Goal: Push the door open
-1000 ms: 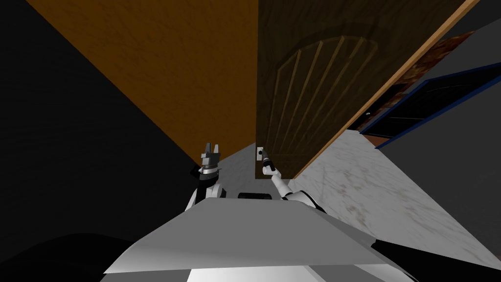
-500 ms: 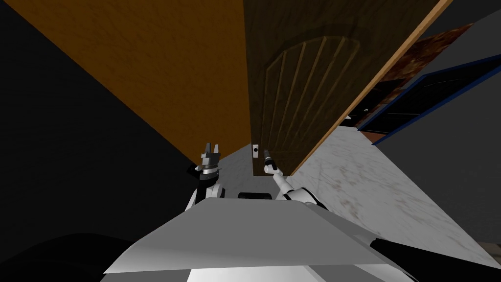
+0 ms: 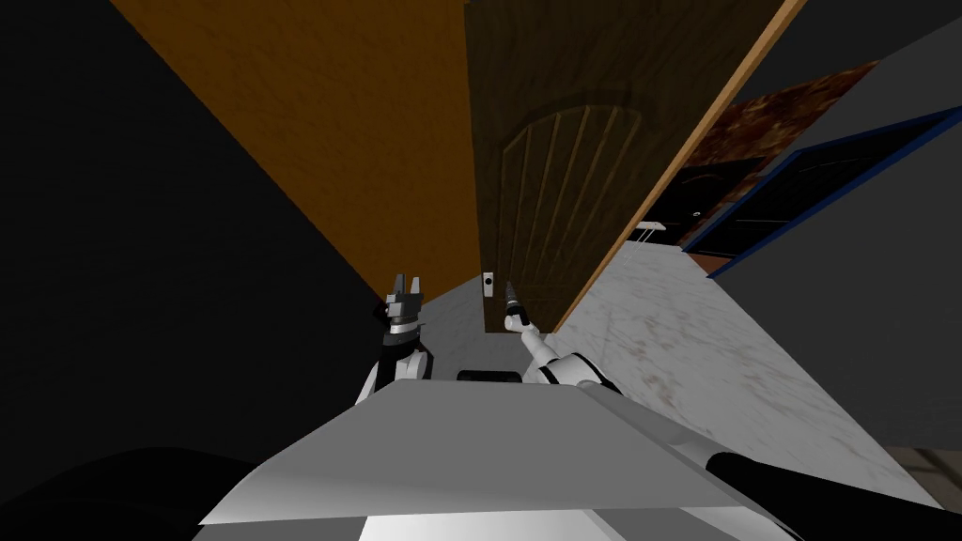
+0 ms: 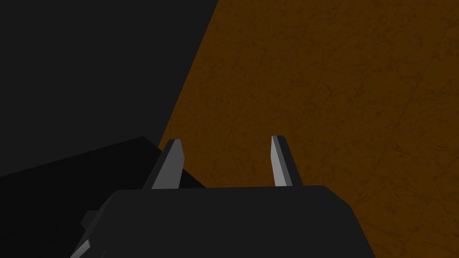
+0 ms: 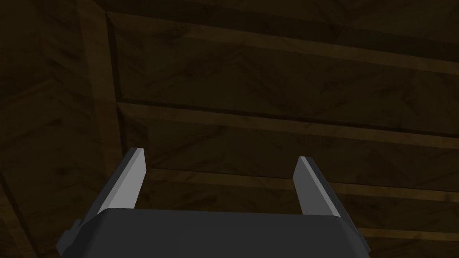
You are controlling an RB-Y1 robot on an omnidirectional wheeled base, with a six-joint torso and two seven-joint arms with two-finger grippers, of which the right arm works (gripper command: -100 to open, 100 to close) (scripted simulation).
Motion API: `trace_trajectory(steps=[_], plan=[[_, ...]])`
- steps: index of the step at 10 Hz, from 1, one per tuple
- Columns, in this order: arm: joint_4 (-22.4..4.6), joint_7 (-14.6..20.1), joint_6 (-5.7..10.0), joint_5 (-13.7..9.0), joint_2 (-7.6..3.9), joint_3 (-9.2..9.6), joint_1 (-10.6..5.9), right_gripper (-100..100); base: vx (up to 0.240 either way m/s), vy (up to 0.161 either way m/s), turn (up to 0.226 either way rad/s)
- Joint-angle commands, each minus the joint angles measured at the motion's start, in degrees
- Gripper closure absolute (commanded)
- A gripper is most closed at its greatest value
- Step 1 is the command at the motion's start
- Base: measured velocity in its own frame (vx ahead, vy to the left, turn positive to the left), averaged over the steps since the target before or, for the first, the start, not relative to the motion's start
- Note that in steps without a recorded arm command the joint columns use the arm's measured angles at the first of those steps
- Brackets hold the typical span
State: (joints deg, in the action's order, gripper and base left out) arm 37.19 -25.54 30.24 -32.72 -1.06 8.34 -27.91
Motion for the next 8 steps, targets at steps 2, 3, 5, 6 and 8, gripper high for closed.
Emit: trace_trajectory(steps=[2, 3, 5, 6, 8], plan=[[-1.88, -1.74, 1.17, -2.81, 1.89, 0.43, -1.35, -100, -0.147, 0.065, 0.007], [-1.88, -1.74, 1.17, -2.81, 1.89, 0.43, -1.35, -100, -0.121, 0.067, -0.002], [-2.9, -2.44, 1.75, -4.05, 3.22, 0.64, -2.05, -100, -0.101, 0.128, 0.011], [-3.16, -2.63, 1.9, -4.37, 3.62, 0.69, -2.22, -100, -0.066, 0.161, -0.001], [-3.7, -2.42, 2.14, -4.4, 3.67, 0.72, -2.58, -100, -0.047, 0.136, 0.001]])
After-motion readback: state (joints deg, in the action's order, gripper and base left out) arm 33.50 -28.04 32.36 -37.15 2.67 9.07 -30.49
